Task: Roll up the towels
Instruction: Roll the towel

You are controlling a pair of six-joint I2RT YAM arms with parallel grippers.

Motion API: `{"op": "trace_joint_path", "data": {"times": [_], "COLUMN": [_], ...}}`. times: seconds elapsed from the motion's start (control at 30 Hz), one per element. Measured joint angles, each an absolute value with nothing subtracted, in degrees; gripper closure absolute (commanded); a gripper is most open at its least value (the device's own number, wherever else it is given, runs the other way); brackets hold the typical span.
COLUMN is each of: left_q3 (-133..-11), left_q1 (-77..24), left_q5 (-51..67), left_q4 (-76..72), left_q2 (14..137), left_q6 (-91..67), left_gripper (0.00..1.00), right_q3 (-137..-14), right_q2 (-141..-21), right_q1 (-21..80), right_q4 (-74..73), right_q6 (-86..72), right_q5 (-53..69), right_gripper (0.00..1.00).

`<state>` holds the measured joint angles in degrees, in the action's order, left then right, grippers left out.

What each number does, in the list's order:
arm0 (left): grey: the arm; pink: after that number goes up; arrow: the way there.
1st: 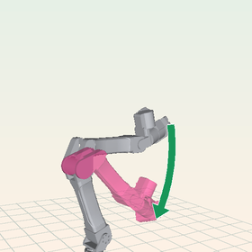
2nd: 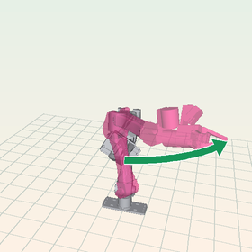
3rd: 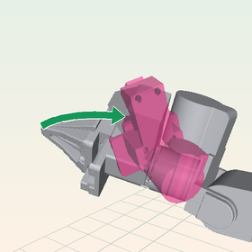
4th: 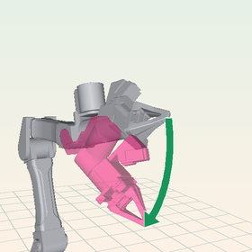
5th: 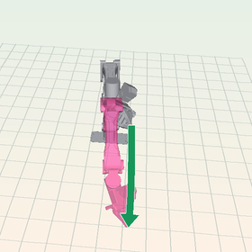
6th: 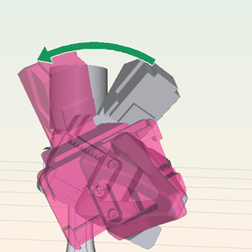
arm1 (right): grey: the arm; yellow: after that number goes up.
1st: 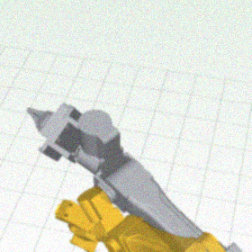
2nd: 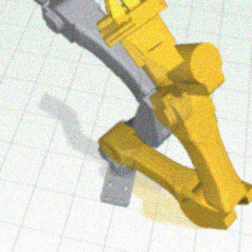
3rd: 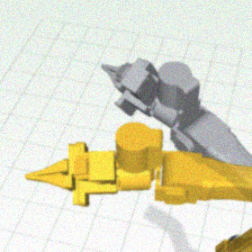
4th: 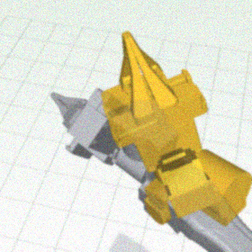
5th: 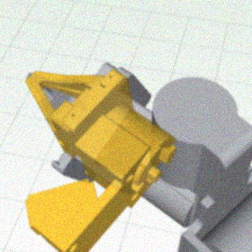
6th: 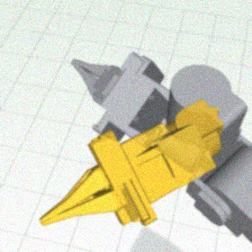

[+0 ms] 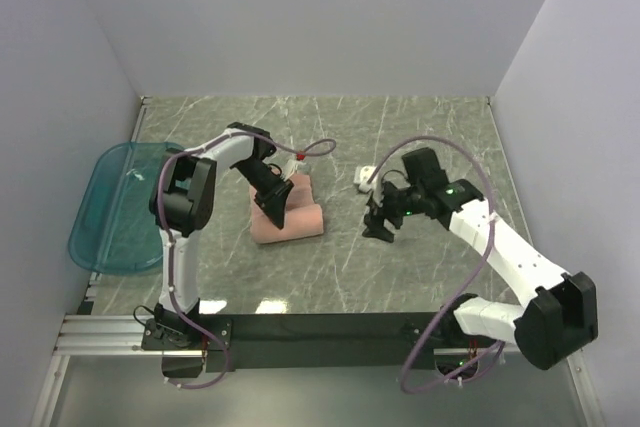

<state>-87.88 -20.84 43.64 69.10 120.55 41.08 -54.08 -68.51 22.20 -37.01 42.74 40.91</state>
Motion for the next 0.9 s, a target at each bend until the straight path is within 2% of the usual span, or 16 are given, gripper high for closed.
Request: {"op": "trace_joint_path", "data": {"times": [0.1, 0.23, 0.47, 0.63, 0.73, 0.8, 0.87, 0.9], "left_q3": [-92.47, -94.24, -93.97, -93.27, -92.82, -92.29, -91.83, -91.66], "left_q1": [-19.88, -19.11, -18.39, -17.93, -17.63, -17.47, -17.37, -17.32], "left_q5": [45.63, 47.51, 48.84, 49.84, 50.39, 50.61, 50.70, 50.70], "left_q4": [74.02, 76.47, 76.55, 76.09, 75.72, 75.13, 74.48, 74.15], "left_q2": [124.84, 127.11, 127.39, 127.35, 127.22, 126.91, 126.54, 126.32], "left_q6": [40.82, 40.86, 40.86, 40.82, 40.80, 40.82, 40.80, 40.75], "left_gripper": [0.99, 0.96, 0.87, 0.83, 0.80, 0.76, 0.68, 0.67], "right_q3": [-52.97, -55.70, -65.28, -66.81, -66.81, -67.29, -69.19, -70.65], "right_q2": [-68.66, -77.01, -93.76, -98.37, -100.42, -102.45, -104.49, -105.54], "right_q1": [29.36, 36.60, 42.15, 44.36, 45.10, 45.25, 45.06, 44.82], "right_q4": [-34.92, -30.65, -23.49, -21.65, -21.15, -20.88, -21.21, -21.78], "right_q6": [44.34, 46.24, 50.96, 54.11, 56.07, 57.84, 59.22, 59.83], "right_q5": [36.47, 31.83, 28.18, 29.85, 30.59, 30.61, 30.68, 30.72], "right_gripper": [0.13, 0.11, 0.10, 0.13, 0.20, 0.35, 0.53, 0.73]}}
